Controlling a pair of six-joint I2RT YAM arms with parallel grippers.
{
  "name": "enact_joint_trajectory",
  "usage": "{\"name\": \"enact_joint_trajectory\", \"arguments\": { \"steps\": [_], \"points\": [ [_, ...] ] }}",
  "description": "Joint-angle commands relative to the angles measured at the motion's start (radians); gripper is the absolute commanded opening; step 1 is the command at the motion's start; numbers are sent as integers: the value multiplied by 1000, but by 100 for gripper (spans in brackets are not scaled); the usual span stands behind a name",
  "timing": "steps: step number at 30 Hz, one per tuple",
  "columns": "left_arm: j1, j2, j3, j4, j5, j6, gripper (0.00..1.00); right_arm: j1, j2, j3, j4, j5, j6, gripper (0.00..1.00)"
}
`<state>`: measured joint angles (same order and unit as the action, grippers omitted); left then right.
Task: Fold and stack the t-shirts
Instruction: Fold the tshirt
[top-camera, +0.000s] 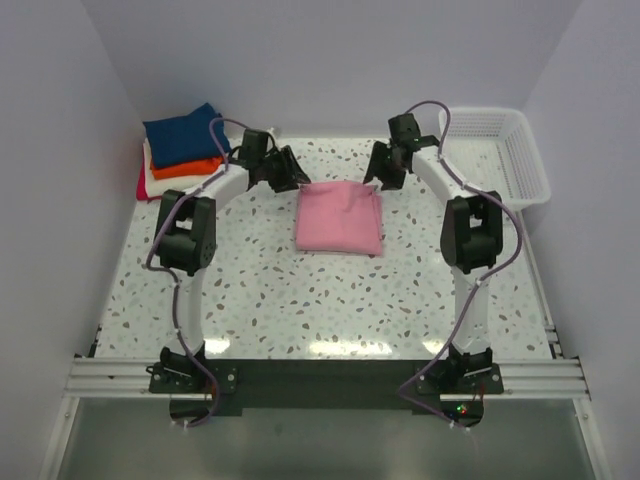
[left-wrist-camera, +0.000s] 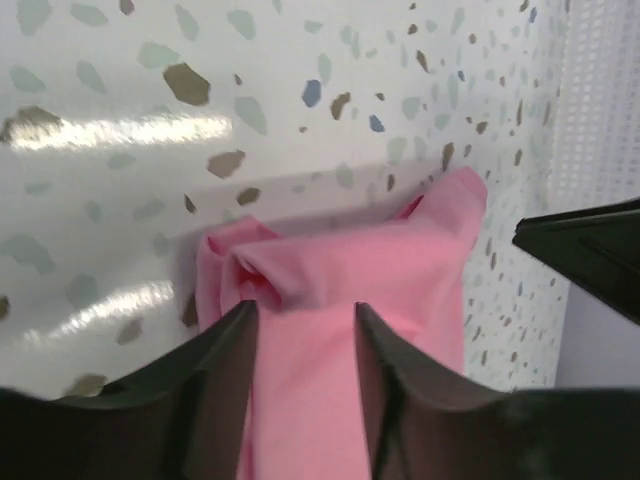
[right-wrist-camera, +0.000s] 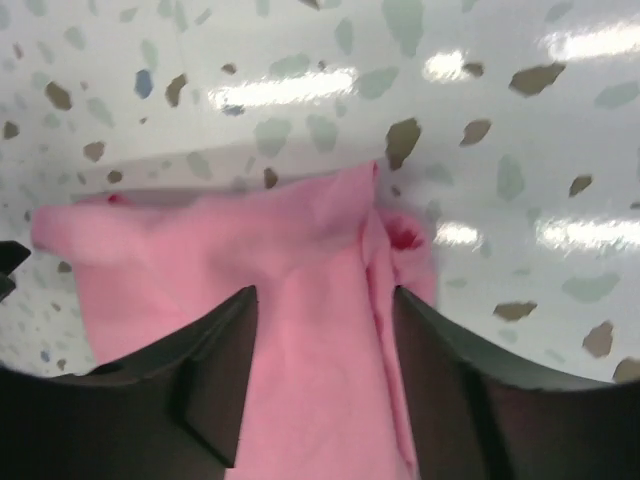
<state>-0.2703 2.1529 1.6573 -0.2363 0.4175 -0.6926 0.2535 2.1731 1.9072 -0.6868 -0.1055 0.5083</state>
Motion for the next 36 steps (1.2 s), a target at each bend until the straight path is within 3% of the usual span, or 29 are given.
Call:
{"name": "enact_joint_trajectory", "arguments": {
  "steps": [1,2,3,7,12,14,19,29,36],
  "points": [
    [43,59,113,63,138,19,57,-45,43,136,-46,-46,-25,63],
    [51,58,122,61,135,27,66,-51,34,136,-46,-46,-25,65],
    [63,39,128,51,123,45,68,-60,24,121,-40,-34,-25,65],
    [72,-34,82,28,73,70,70,-53,-88,-22,35,0,-19,66],
    [16,-134,-62,29,-21,90,57,33,-174,-163,58,102,-37,66],
    [-7,-148,-94,32,-55,103,47,59,-187,-195,67,147,-40,65],
    [-50,-78,-53,38,-52,122,27,104,-132,-171,96,141,-47,64],
    [-14,143,33,107,-92,15,20,81,11,-197,110,116,-25,58],
    [11,136,-48,147,-97,-45,18,26,-9,-295,131,107,-11,57]
  ]
}}
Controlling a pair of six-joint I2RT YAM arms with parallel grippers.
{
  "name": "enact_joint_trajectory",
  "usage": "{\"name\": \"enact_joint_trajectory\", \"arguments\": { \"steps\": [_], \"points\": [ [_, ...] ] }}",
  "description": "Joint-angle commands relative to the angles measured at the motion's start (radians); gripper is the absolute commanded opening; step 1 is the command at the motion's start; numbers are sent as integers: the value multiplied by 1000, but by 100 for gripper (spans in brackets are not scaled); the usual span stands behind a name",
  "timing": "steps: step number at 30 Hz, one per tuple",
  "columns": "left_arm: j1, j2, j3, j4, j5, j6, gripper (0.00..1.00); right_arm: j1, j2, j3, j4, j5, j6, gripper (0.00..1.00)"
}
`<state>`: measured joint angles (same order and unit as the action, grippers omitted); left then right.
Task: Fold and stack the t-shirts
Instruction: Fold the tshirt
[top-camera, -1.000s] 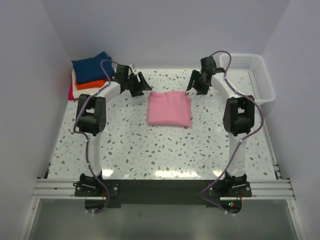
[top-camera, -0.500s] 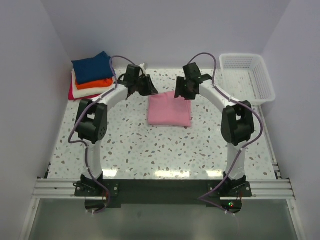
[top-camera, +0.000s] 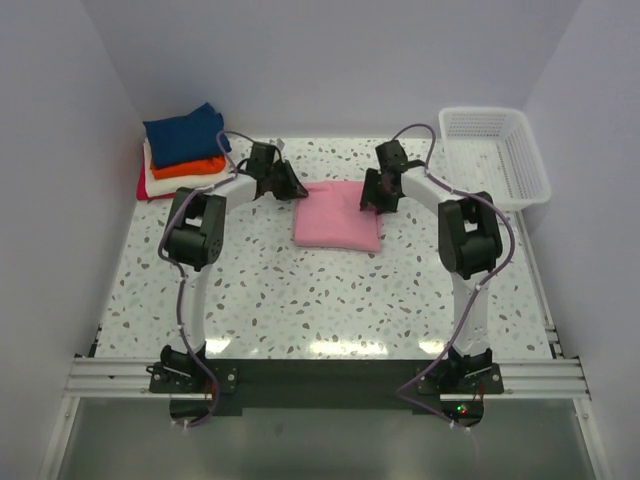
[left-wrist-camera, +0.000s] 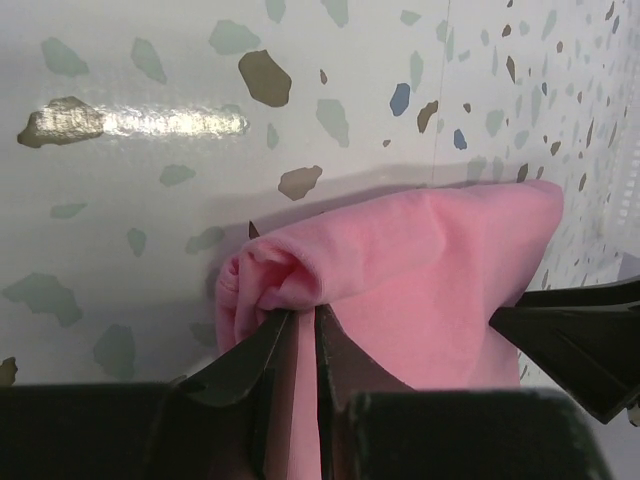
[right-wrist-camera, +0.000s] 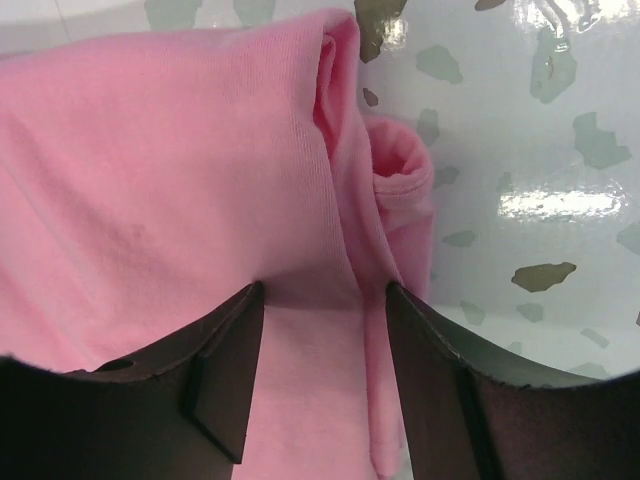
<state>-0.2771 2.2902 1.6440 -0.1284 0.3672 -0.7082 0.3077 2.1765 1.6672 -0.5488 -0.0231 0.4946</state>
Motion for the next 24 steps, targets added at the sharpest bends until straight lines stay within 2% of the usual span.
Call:
{"name": "enact_joint_trajectory", "arguments": {
  "steps": [1,10,16,21,24],
  "points": [
    [18,-8,-44,45,-47,-33,18,-30,-12,-58,-8,25,2,56],
    [18,-124,-144,59,-34,-22,21,-27,-66,-109,-14,-18,-13,54],
    [10,-228,-326,148,-13,-65,22,2,-139,-213,13,-17,-10,52],
    [-13,-379,-518,200,-39,-94,23,57,-202,-308,58,-18,-17,51],
    [-14,-475,-607,202,-65,-96,39,79,-215,-343,82,-20,-24,51]
  ]
}}
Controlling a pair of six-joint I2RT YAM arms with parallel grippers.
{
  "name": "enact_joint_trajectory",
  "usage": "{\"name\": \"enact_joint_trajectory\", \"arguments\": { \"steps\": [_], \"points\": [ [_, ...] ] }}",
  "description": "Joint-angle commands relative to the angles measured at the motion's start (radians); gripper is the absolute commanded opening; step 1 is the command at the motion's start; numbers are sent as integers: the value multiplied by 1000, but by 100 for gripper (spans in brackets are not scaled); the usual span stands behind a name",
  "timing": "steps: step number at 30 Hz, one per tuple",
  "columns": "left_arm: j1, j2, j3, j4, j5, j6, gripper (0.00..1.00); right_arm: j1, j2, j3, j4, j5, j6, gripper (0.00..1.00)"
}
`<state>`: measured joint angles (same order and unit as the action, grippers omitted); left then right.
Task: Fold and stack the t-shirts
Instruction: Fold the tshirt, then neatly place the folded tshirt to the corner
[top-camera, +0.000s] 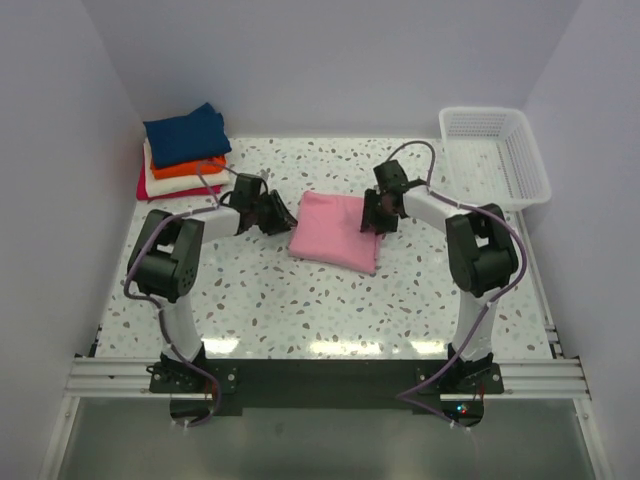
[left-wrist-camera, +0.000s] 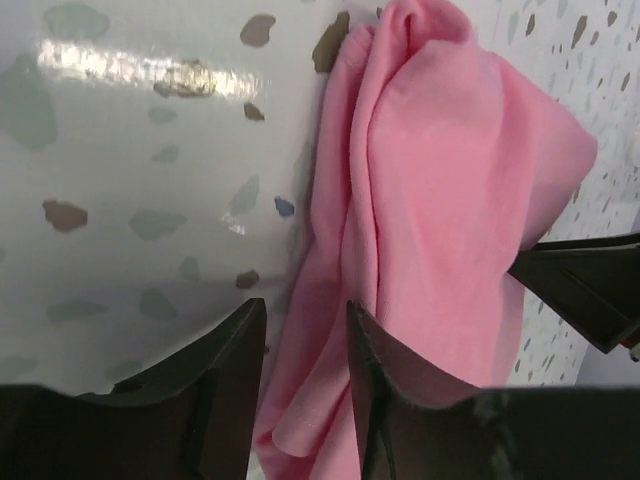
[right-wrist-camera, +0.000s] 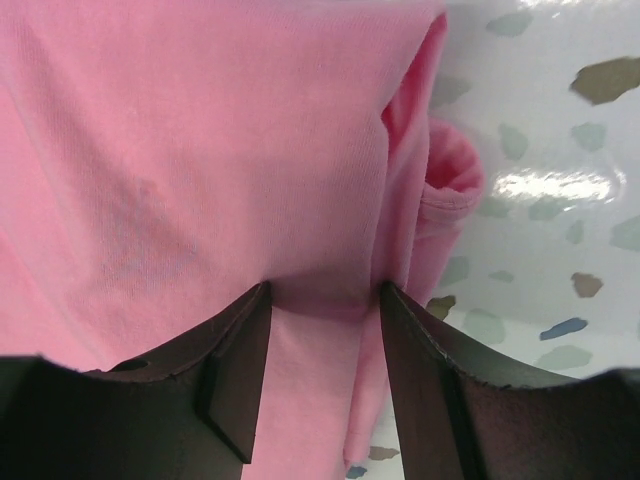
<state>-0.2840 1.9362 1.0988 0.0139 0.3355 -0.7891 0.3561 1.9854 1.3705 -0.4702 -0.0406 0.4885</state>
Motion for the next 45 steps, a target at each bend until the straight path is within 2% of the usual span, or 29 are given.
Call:
{"name": "enact_joint_trajectory", "arguments": {
  "steps": [1,5,9,11,15,19,24,28,31,40,41,43,44,45],
  "points": [
    [-6,-141,-77,54,-39,-12,45,33,-23,-50,5,-8,-19,51],
    [8,-229,-109,3,-50,30,55,53,-20,-62,27,-42,-40,50],
    [11,-264,-90,-51,-29,83,72,67,-11,-41,24,-62,-71,50],
    [11,-246,-54,-93,14,126,75,67,1,-19,25,-76,-93,51],
    [9,-226,-25,-169,-4,197,82,69,46,53,-8,-68,-123,51],
    [9,-152,21,-229,17,267,85,66,81,133,-57,-28,-126,51],
    [9,-59,44,-215,118,295,86,66,50,131,-48,-24,-114,54],
    [8,-26,42,-232,76,289,85,66,53,147,-64,-27,-117,54],
    [6,-10,38,-244,45,287,83,66,55,154,-67,-31,-117,54],
    [-70,61,58,-264,-16,263,58,63,56,202,-84,-51,-113,54],
    [-73,64,58,-265,-24,258,50,63,56,208,-88,-54,-113,54],
    [-81,63,61,-262,-50,251,42,63,53,225,-96,-58,-113,54],
    [-84,61,65,-265,-61,249,30,63,49,229,-99,-61,-111,54],
    [-86,58,81,-275,-72,248,23,63,46,239,-103,-61,-111,54]
  ]
}}
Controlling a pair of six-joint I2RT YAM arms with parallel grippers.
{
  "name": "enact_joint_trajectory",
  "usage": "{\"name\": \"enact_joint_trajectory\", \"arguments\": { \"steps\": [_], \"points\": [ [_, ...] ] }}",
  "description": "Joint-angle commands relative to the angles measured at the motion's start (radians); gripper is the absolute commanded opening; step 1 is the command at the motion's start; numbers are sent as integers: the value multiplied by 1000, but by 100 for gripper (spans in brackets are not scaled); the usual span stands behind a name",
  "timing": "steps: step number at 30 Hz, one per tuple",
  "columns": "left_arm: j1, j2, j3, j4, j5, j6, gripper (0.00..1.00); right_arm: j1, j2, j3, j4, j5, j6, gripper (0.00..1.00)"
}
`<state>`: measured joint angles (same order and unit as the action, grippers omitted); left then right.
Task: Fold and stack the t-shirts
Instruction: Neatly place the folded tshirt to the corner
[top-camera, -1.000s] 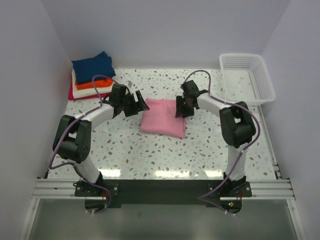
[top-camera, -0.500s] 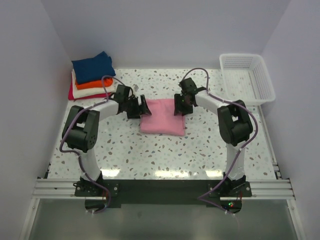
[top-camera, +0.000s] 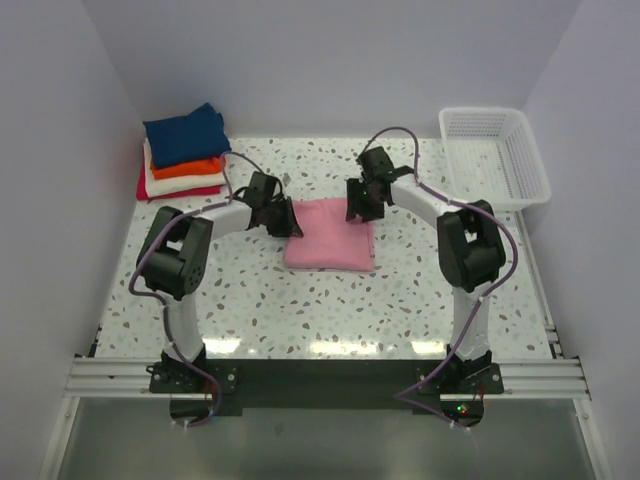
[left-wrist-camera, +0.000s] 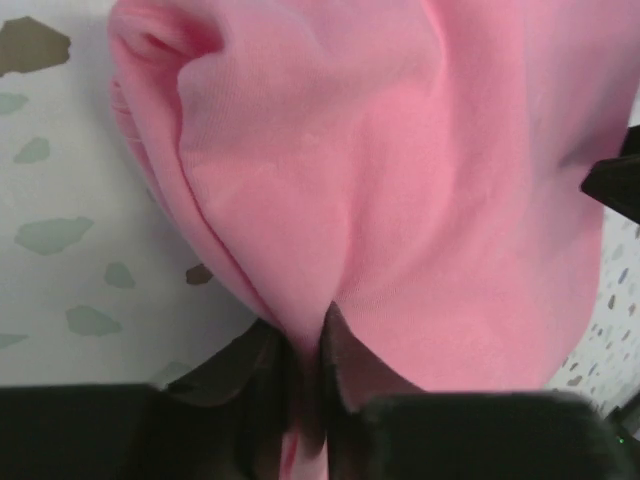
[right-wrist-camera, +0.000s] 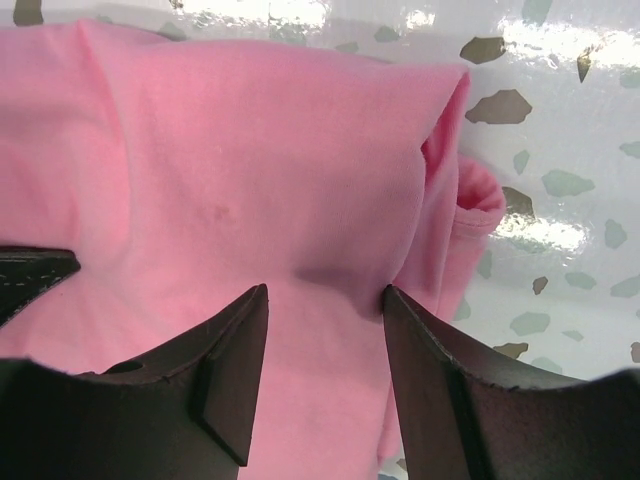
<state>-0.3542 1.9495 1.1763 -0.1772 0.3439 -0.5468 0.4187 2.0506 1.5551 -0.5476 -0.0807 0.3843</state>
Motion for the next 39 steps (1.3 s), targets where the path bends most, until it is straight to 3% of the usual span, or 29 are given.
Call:
{"name": "enact_joint_trajectory", "arguments": {
  "steps": [1,2,10,16,27,39],
  "points": [
    [-20,42,19,-97,-120,11,14,0,-24,57,-31,-21,-2,54],
    [-22,40,35,-113,-149,18,0,0,-41,60,-41,-19,1,54],
    [-20,69,319,-311,-564,149,0,2,-272,-133,3,48,88,59],
    [-6,163,511,-364,-762,278,0,9,-424,-315,76,-2,130,59],
    [66,270,786,-263,-885,516,0,54,-566,-532,101,-14,107,59],
    [110,325,993,-91,-951,789,0,63,-540,-524,52,-14,80,57]
  ]
}}
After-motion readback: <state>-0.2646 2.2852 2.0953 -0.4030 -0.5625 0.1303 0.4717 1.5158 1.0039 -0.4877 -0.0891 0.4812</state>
